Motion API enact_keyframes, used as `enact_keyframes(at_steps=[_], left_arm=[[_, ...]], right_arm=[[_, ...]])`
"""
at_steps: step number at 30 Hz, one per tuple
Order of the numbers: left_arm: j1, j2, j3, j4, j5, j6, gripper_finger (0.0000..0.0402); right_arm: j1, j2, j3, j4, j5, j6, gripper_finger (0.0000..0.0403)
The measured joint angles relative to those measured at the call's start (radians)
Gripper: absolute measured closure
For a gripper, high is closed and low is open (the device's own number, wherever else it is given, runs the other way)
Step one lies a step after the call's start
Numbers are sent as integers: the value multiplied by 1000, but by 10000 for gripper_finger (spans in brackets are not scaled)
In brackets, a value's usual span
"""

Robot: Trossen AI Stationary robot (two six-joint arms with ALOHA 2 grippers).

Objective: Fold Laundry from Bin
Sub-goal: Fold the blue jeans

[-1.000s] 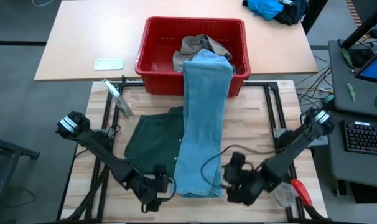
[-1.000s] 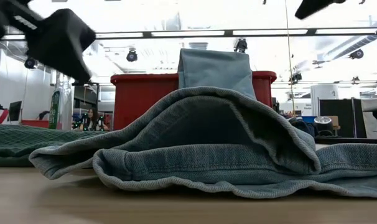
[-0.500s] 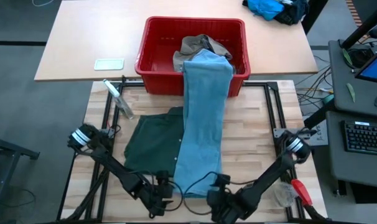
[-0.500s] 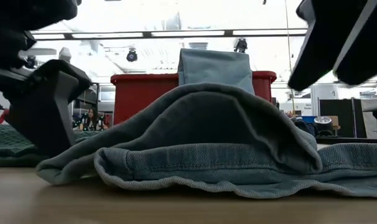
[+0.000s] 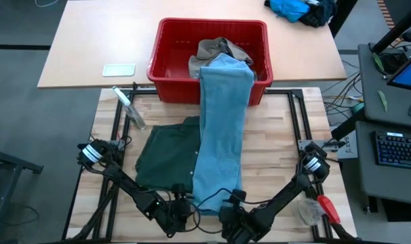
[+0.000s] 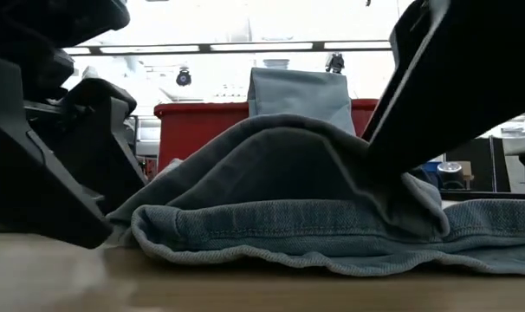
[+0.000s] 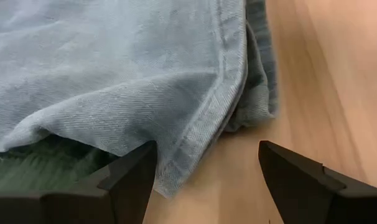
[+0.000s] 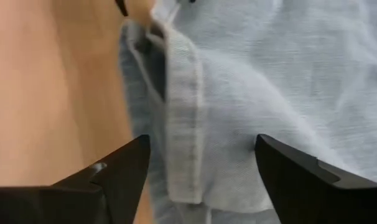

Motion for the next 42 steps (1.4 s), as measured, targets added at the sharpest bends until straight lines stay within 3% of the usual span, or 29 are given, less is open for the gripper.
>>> enact_keyframes(at_steps=[10, 16, 20, 25, 29, 36, 42], left_arm=[[0, 0, -1, -8, -117, -30, 139], [0, 0, -2, -8, -134, -17, 181], [0, 0, -2, -8, -146, -5, 254], [-2, -1, 22, -9, -153, 11, 384], [-4, -1, 84, -37, -152, 45, 393], [-6, -2, 242, -164, -129, 73, 401], [-7, -3, 268, -173, -60, 50, 401]], right_arm=[[-23, 1, -8, 5, 5, 0, 272], [-23, 1, -9, 6, 4, -20, 382], [-19, 1, -9, 4, -2, -39, 391], [-16, -3, 34, -112, -7, -46, 393], [-11, -10, 114, -269, -22, -43, 393], [-9, -11, 260, -510, -147, -38, 394], [12, -12, 337, -610, -206, -24, 394]])
